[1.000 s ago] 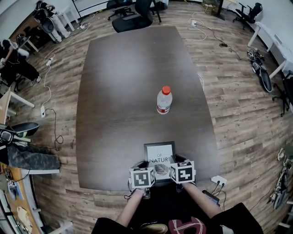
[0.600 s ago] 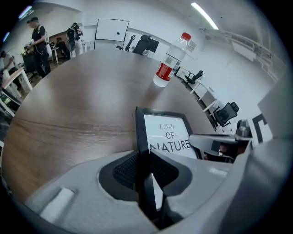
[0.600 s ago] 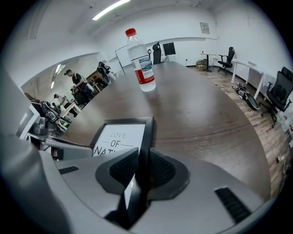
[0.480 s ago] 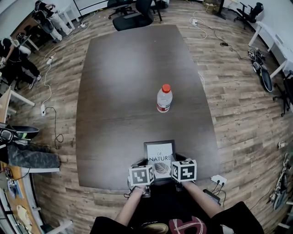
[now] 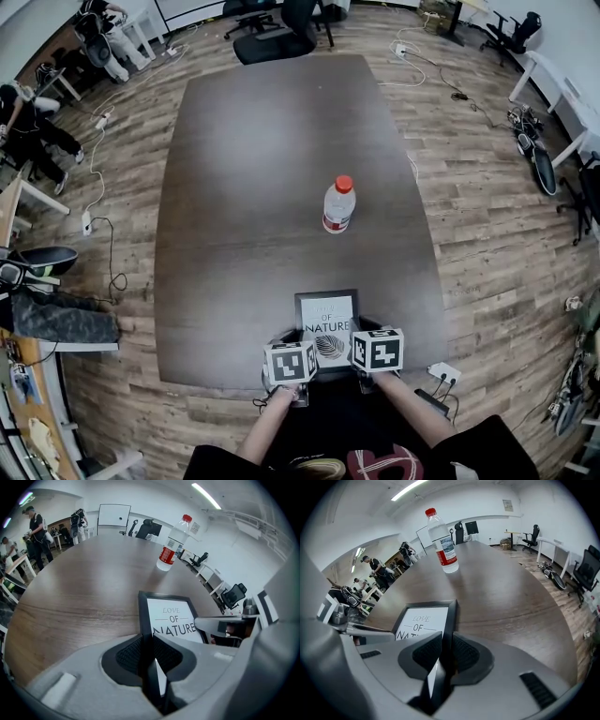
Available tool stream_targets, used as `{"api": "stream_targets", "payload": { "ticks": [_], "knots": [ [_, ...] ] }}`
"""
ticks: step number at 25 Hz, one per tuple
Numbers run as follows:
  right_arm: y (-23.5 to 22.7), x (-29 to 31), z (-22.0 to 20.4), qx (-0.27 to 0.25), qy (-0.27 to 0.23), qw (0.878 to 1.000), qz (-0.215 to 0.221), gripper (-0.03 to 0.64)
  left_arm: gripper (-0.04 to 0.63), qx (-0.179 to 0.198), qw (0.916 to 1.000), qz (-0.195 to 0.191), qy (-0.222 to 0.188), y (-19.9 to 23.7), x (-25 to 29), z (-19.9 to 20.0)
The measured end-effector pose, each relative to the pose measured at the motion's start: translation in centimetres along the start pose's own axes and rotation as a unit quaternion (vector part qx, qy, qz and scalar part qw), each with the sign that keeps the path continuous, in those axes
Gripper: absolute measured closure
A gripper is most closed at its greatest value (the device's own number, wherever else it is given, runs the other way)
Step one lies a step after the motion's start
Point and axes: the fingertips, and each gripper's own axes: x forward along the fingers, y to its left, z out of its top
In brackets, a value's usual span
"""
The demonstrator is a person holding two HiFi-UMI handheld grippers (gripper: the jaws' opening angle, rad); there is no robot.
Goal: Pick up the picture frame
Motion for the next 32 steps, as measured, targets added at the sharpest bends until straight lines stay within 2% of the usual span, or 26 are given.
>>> {"api": "stream_targets", "payload": {
  "ticks": [24,32],
  "knots": [
    [0.6,-0.8,0.6,-0.007,-0.028,1.0,-0.004,0.54,0.518,0.015,0.9995,0.005,-0.027,-0.1,-1.2,0.7],
    [1.2,-1.9,1.7,-0.017,-0.057,0.998,-0.004,0.541,0.518,0.025,0.9983,0.011,-0.052,-0.1,-2.3,1.5]
  ]
}}
